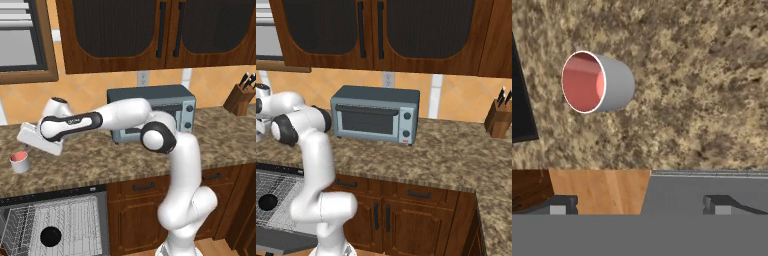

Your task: Pick up the cup and bowl from the counter, place them in the dishwasher, and close the dishwasher door.

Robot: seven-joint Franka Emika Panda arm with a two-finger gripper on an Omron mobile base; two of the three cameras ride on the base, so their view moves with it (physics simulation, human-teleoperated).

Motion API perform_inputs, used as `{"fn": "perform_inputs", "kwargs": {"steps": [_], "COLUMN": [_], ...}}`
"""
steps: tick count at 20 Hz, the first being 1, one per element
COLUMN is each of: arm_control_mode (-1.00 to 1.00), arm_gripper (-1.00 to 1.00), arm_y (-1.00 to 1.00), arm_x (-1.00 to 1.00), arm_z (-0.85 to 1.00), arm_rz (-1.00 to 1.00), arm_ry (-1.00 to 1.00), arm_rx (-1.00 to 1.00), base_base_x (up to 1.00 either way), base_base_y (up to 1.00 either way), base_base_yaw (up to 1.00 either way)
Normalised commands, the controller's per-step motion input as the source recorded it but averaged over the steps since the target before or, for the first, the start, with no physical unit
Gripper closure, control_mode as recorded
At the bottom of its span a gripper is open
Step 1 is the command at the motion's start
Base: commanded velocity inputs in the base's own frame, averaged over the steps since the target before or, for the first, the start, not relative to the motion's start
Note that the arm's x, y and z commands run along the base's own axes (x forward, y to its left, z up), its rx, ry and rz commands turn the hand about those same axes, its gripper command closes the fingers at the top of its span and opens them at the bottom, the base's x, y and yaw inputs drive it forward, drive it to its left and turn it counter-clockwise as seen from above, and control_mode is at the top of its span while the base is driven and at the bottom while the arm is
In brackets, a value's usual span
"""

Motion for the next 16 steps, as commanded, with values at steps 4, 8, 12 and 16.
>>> {"fn": "perform_inputs", "kwargs": {"steps": [4,8,12,16], "arm_control_mode": [-1.00,-1.00,-1.00,-1.00], "arm_gripper": [-1.00,-1.00,-1.00,-1.00], "arm_y": [0.19,0.13,0.14,0.18], "arm_x": [0.37,0.14,0.15,0.22], "arm_z": [-0.44,-0.43,-0.31,-0.23], "arm_rz": [0.00,0.02,0.00,0.00], "arm_ry": [0.00,0.00,0.00,0.00], "arm_rx": [-0.01,0.00,-0.02,-0.03], "base_base_x": [0.00,0.00,0.00,0.00], "base_base_y": [0.00,0.00,0.00,0.00], "base_base_yaw": [0.00,0.00,0.00,0.00]}}
